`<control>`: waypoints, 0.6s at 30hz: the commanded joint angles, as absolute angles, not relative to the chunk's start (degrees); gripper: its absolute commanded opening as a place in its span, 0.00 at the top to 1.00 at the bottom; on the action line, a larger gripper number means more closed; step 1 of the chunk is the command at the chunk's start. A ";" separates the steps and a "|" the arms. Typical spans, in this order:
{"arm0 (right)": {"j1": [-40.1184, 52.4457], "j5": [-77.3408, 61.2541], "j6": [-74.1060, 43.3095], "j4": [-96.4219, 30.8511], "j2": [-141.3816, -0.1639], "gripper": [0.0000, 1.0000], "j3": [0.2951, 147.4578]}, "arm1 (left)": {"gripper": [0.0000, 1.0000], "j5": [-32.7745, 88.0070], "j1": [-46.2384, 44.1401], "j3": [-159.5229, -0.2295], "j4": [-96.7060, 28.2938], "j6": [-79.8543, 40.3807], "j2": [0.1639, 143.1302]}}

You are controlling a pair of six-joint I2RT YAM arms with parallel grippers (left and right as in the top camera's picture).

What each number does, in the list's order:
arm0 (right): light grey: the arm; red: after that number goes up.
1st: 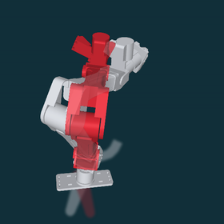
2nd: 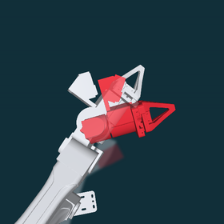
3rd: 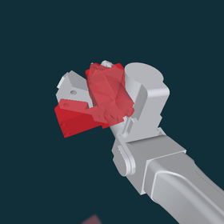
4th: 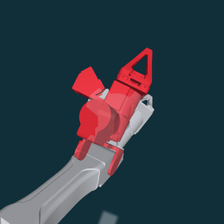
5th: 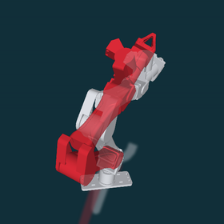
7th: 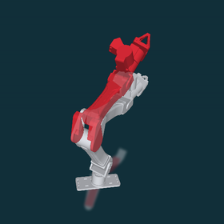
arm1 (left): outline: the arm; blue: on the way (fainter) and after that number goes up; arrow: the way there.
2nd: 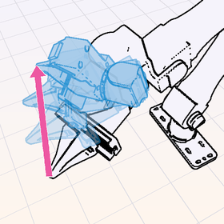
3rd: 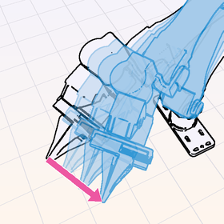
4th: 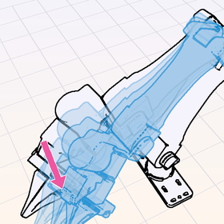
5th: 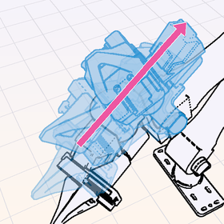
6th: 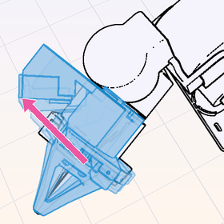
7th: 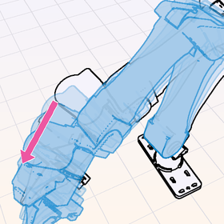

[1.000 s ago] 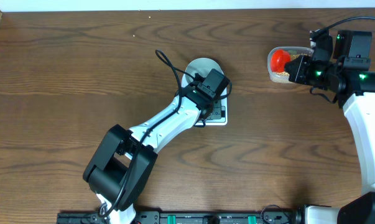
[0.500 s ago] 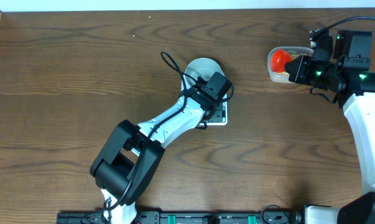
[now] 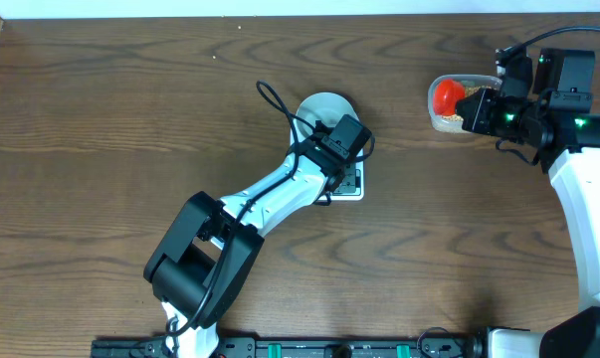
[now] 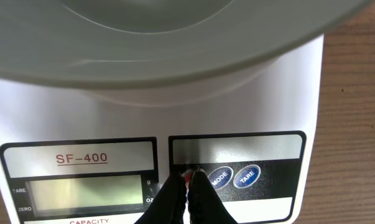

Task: Scoop item into bowl and weigh 50g on scale
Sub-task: 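Hold the left gripper at the scale while the right holds the scoop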

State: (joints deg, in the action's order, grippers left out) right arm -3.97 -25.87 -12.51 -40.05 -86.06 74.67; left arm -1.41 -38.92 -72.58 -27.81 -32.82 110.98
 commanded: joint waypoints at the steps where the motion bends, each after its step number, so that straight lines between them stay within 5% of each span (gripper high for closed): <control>1: -4.32 -25.82 -11.51 -40.27 -84.97 0.99 75.81 | 0.92 -2.68 -39.05 -72.23 -27.73 -32.86 111.74; 18: -4.32 -25.82 -11.51 -40.82 -84.97 0.99 75.81 | 0.93 -2.63 -39.09 -72.23 -27.64 -32.88 113.86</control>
